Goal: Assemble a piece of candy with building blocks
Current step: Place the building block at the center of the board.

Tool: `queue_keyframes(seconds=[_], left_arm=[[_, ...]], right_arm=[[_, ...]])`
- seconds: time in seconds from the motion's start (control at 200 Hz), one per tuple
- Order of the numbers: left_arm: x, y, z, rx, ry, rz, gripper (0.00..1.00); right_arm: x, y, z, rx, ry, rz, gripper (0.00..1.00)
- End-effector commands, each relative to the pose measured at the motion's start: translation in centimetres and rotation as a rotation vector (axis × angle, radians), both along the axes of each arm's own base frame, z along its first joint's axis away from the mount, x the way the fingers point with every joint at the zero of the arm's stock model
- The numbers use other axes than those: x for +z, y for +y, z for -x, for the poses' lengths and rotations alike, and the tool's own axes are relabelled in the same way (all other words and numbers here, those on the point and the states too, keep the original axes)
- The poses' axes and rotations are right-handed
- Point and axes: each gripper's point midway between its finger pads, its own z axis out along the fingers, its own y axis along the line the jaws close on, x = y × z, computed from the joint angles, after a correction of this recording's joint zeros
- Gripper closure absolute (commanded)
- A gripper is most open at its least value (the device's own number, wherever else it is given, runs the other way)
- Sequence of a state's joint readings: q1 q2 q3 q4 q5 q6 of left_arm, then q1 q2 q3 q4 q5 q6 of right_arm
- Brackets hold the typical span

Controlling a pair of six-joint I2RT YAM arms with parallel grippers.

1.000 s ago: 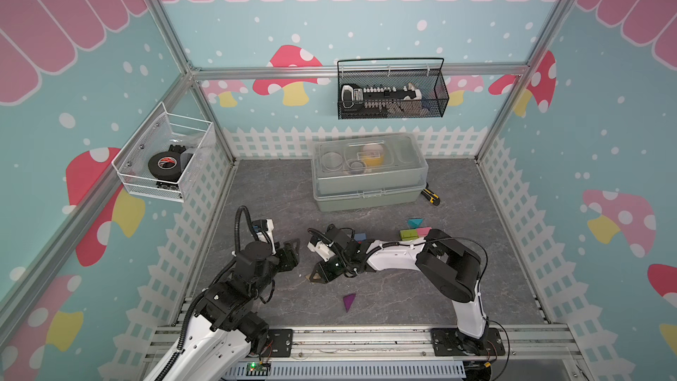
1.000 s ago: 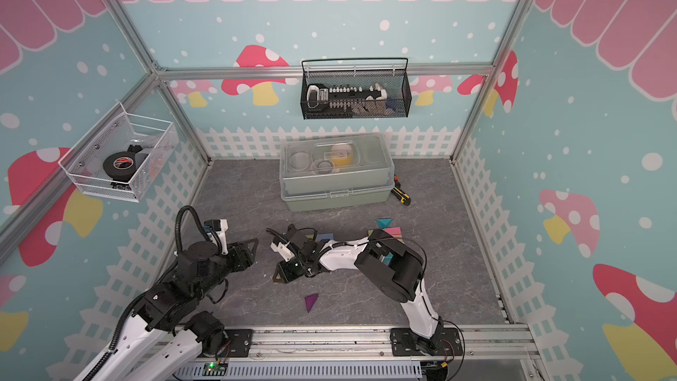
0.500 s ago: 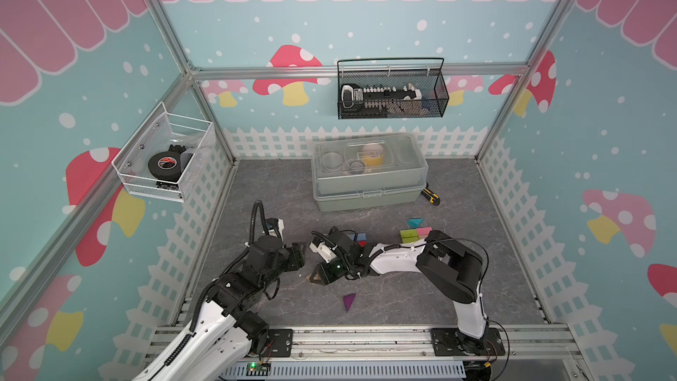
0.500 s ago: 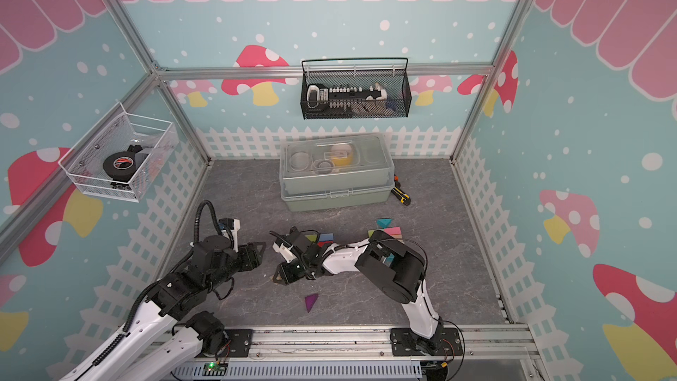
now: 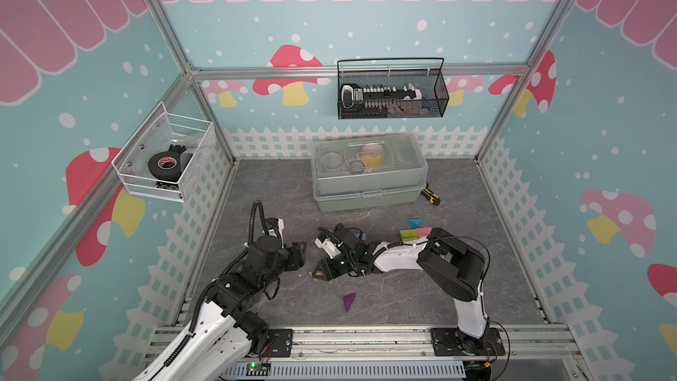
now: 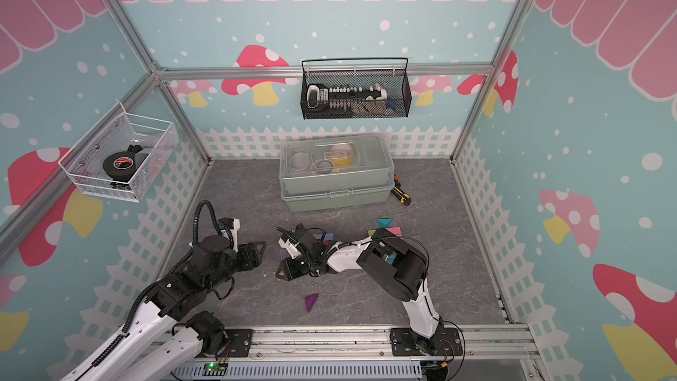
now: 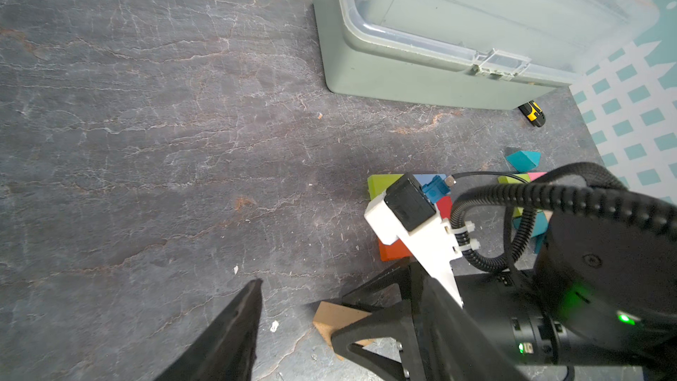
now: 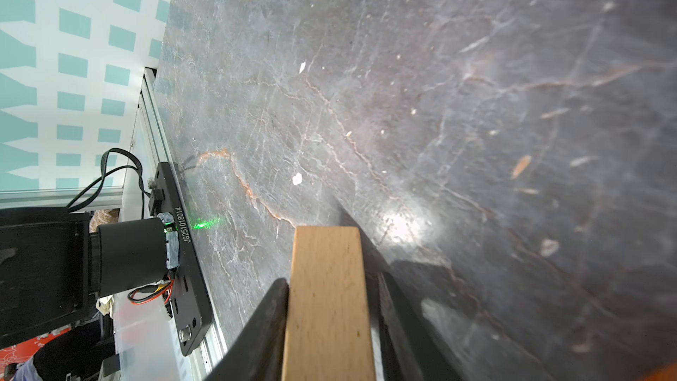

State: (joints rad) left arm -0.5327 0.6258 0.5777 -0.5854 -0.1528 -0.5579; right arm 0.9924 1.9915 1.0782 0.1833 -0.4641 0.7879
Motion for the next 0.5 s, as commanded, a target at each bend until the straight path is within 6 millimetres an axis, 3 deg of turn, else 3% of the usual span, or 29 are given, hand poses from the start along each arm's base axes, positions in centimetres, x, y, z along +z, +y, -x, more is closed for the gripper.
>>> queue_keyframes(seconds=[0.0,0.495], left_arm=[[0.6,-0.3,-0.2,-0.021,-0.022,-0.005,0.32],[0.8,-0.6,-0.4,-0.036,-0.02,-0.015,0.32]], right_arm=[[-1.9,-2.1,0.1,-0.045,0.045,0.075,0.58],[-0.8,-2.8,-0.9,-0.053,0.027,0.063,0.49]])
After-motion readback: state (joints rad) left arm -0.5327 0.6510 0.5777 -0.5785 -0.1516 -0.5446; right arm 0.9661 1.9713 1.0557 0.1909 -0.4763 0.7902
